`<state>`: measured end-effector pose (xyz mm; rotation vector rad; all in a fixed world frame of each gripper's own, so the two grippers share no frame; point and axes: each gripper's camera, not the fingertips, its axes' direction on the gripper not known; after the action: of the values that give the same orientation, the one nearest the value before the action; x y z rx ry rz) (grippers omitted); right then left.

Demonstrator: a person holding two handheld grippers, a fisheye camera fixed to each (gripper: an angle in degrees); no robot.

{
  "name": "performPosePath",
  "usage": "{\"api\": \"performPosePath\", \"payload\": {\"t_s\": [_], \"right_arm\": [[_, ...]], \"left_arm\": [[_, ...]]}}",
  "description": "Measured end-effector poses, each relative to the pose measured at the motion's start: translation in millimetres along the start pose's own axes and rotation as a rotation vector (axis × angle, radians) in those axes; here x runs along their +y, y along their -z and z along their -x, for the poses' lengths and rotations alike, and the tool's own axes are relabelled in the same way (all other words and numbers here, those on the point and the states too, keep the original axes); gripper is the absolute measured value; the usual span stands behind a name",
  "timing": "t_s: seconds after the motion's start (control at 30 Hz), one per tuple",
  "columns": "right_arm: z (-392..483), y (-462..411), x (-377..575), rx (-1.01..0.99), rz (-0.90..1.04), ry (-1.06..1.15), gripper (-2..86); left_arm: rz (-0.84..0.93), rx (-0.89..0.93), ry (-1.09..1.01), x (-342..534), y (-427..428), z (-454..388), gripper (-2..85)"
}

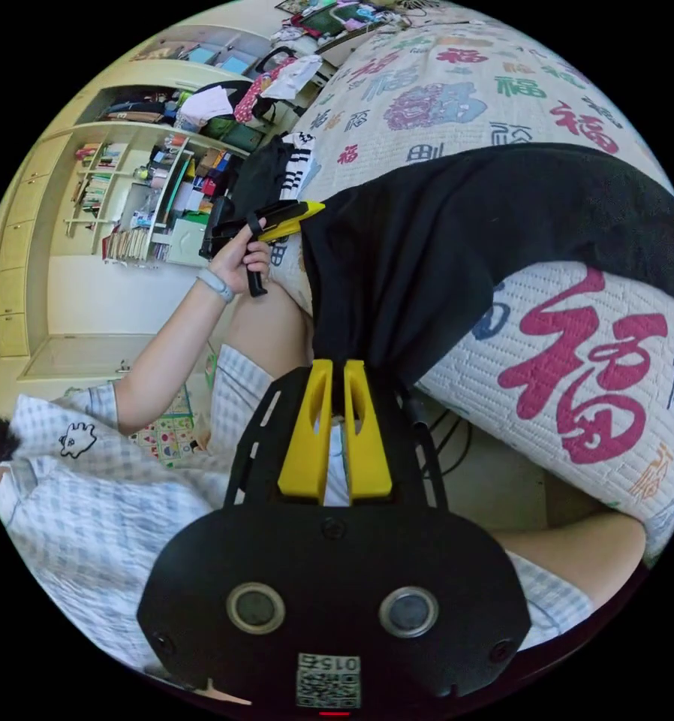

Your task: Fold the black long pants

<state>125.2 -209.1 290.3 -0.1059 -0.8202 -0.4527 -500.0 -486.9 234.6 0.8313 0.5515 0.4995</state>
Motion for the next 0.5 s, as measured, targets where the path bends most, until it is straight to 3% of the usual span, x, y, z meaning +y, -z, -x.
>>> {"api": "performPosePath", "payload": {"t_s": [0.13,0.23,0.33,0.5], "right_arm": [[3,59,6,-0.008,-0.086,-0.001,0.8],[3,155,10,0.007,-0.257,0.015,0.8],[9,276,15,0.044,-0.448,0.045,0.8],[88,536,22,0.417,-0.743,0.127,0.7]], "left_arm": [[0.003,0.074,-0.035,3,-18,-44,0.9],[-0.018,0.157,-0.125,-12,-26,-118,0.3],[-0.039,0.272,-0.203,-44,-43,-220,0.1],[-0.004,0.422,-0.387,-108,-105,-478,0.0]]}}
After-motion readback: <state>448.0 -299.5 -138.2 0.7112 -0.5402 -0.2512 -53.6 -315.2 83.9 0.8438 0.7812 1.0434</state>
